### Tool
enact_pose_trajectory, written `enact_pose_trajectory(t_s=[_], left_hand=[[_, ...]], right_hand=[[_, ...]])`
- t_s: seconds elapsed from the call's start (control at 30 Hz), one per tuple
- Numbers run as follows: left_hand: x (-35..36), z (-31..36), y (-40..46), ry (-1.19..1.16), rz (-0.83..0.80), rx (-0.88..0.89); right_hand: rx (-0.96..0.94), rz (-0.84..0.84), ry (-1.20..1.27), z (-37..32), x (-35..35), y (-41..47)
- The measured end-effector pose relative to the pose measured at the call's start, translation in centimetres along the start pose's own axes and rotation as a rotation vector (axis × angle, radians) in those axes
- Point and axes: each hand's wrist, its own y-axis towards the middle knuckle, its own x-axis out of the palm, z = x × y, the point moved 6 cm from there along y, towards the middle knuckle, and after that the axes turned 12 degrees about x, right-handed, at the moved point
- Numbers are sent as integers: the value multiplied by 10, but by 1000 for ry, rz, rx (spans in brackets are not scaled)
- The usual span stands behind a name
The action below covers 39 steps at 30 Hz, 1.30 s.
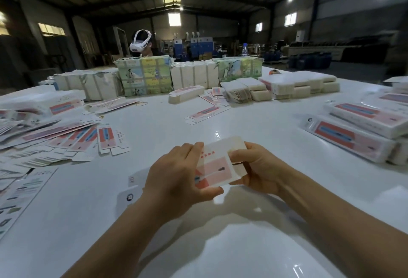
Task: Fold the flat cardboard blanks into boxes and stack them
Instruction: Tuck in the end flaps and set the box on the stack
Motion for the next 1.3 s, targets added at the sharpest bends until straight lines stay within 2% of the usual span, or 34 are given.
enact_pose_trajectory(t_s=[0.2,0.37,0.5,0.67,0.83,0.9,0.93,0.97,1.03,1.1,1.17,1.3], left_hand=[[-5,2,1,114,-16,18],[2,5,3,159,-121,-2],[-3,4,5,151,-60,-53],[-3,1,5,144,-9,-49],[6,-3,10,224,-73,-176],[4,-9,8,187,-71,-239],[4,-15,6,149,-64,-278],[3,-21,3,120,-58,-312],[2,-30,-2,101,-57,-354],[2,-34,-3,80,-57,-378],[2,-32,-2,56,-43,-387],[2,-20,2,19,9,-344]], right_hand=[[-9,53,-75,4,-6,4],[-92,184,-253,7,-10,6],[-106,187,-369,6,-8,3],[-109,225,-304,1,-11,3],[-84,289,-109,-3,-14,2],[-117,383,25,-6,-19,-1],[-196,479,39,-9,-25,-5],[-313,609,-33,-15,-30,-12],[-580,836,-381,-25,-24,-29],[-753,867,-707,-25,-2,-34],[-794,836,-878,-18,14,-29],[-790,828,-896,-13,21,-27]])
